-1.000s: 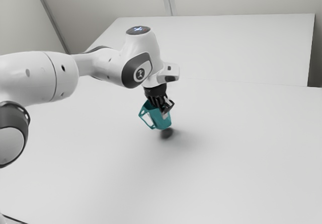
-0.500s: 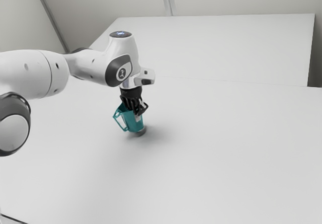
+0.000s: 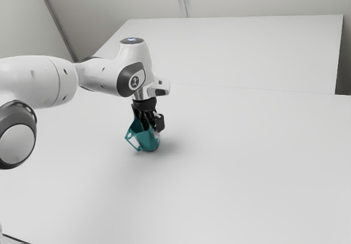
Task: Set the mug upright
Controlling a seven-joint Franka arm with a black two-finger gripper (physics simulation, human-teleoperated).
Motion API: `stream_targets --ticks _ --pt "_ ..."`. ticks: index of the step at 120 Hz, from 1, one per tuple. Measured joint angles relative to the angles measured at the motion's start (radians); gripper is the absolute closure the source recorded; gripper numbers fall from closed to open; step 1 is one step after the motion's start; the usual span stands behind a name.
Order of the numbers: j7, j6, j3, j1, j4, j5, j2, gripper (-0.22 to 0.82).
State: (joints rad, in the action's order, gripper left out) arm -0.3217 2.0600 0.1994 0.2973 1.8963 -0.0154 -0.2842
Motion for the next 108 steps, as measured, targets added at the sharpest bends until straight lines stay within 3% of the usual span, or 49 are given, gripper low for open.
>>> stream_targets --ticks 16,37,65,83,108 --pt "-0.01 -0.002 0.001 0.005 0.0 0.0 0.016 0.13" --pt "-0.017 -0.007 0.003 0.011 -0.001 -0.001 0.066 0.06" --pt "0.0 -0.044 0.033 0.016 -0.046 0.034 0.156 0.02" --pt "0.032 -0.139 0.08 0.03 -0.157 0.103 0.18 0.01" --pt "0.079 -0.259 0.089 0.035 -0.254 0.15 0.222 0.0"
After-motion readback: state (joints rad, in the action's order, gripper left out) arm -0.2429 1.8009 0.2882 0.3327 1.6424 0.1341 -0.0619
